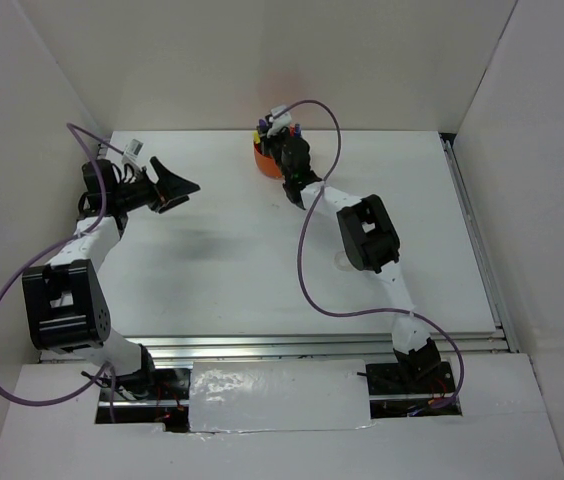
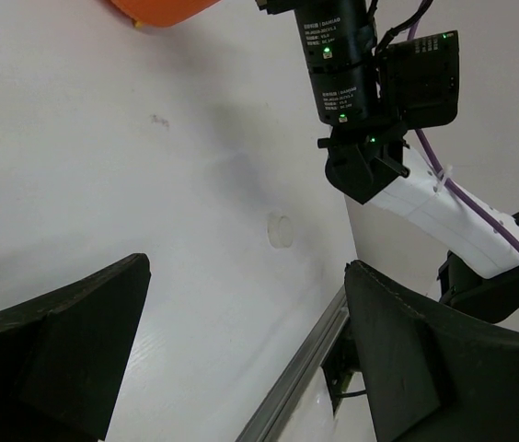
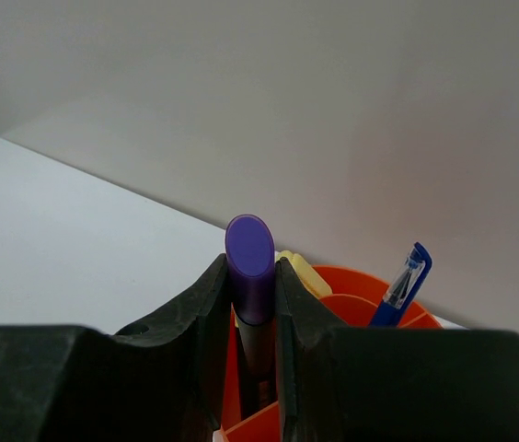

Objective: Sort the stationery into containers
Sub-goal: Place the stationery into the container, then grab a piece of stationery with the left arm, then pass the stationery from the left arm to the right, then place the stationery into the container

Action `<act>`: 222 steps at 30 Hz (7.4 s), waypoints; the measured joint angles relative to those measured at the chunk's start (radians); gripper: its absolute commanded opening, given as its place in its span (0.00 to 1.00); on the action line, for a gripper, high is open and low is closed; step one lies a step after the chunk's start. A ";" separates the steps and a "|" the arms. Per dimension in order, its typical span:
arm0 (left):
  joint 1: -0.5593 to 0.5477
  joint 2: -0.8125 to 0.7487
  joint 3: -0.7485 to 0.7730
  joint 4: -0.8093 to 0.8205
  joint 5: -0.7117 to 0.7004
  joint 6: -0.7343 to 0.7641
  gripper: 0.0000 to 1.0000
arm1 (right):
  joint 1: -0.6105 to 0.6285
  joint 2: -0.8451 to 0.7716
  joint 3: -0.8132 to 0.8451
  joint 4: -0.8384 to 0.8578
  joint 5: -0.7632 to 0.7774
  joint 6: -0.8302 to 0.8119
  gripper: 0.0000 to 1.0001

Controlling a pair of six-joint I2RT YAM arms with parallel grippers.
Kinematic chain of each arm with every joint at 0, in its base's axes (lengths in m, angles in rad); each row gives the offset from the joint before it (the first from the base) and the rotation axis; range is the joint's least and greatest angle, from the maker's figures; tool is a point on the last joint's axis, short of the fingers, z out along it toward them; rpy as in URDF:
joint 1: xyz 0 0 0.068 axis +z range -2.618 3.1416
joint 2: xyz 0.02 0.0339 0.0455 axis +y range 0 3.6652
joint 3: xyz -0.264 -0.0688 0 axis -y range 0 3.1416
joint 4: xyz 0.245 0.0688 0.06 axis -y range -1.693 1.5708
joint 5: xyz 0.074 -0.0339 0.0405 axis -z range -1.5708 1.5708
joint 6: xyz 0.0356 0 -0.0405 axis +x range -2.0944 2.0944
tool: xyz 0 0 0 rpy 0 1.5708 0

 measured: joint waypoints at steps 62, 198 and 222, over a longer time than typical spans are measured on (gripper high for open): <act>-1.068 0.647 0.639 -0.443 -0.700 0.940 0.99 | -0.882 -1.600 -0.957 -1.266 -0.330 0.080 0.66; -0.334 -0.178 0.079 -0.351 -0.457 0.497 0.99 | -0.153 -0.322 0.035 -1.139 -0.600 -1.065 0.20; -0.295 -0.178 0.012 -0.318 -0.426 0.468 0.99 | -0.148 -0.179 0.153 -1.114 -0.574 -1.155 0.24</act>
